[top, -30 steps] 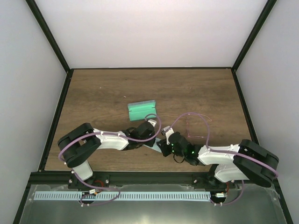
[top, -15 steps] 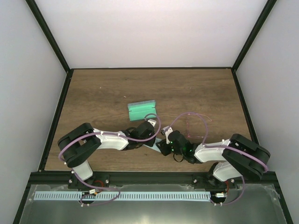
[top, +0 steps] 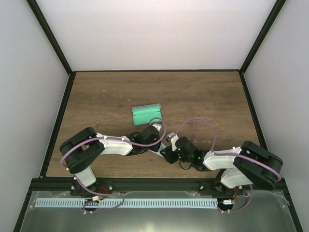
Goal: Organize the sunglasses
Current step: Adjust the glasses cleaning cloth at the center of the board.
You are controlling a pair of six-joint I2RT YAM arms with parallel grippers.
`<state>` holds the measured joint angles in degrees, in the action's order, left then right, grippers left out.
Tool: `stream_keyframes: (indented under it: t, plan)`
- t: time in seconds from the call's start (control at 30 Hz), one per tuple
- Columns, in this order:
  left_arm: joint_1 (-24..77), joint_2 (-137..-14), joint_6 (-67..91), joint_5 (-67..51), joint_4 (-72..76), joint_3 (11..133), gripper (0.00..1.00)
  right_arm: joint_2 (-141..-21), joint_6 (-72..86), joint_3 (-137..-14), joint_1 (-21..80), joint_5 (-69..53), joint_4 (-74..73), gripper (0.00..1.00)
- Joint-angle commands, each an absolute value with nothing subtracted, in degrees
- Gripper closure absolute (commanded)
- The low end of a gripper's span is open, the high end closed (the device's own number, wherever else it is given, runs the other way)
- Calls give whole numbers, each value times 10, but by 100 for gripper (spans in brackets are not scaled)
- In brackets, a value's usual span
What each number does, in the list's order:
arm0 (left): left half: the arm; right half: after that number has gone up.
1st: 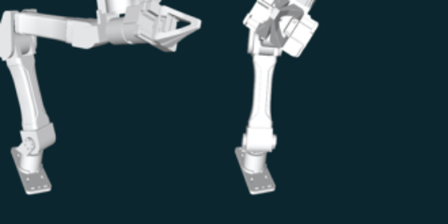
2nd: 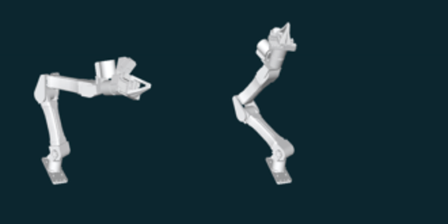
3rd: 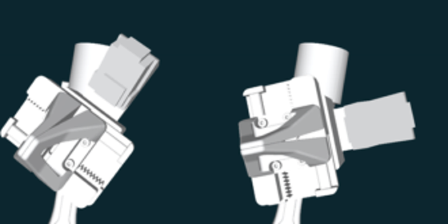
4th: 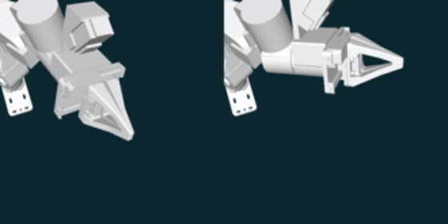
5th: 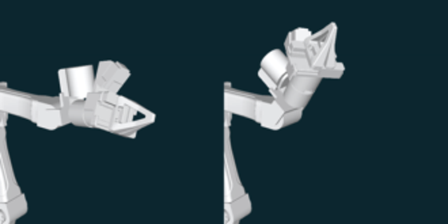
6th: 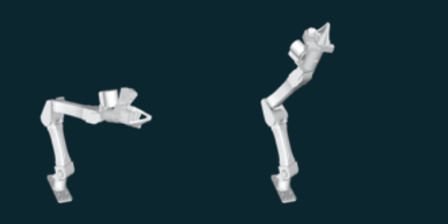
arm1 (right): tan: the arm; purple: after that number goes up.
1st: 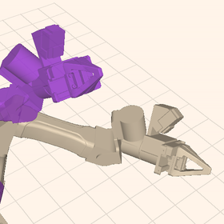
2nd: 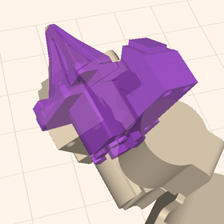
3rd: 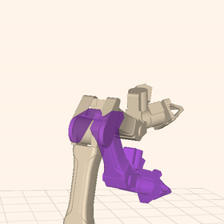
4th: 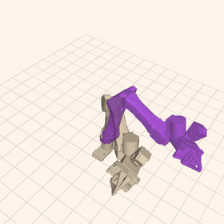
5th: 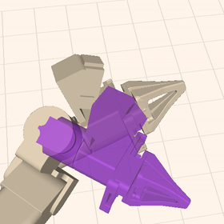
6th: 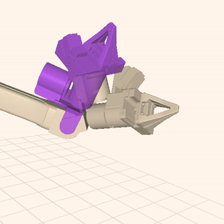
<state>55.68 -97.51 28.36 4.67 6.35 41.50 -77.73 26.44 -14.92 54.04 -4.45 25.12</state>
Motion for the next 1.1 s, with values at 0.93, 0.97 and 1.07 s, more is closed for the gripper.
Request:
stream_keyframes:
  t: [0.93, 0.97, 1.07]
  plan:
    - [555, -981, 288, 37, 42, 404, 80, -827, 266, -177, 563, -29, 276, 63]
    - [555, -982, 287, 38, 42, 404, 80, -830, 265, -181, 565, -28, 277, 63]
    - [555, -981, 288, 38, 42, 403, 80, -833, 265, -192, 579, -9, 260, 63]
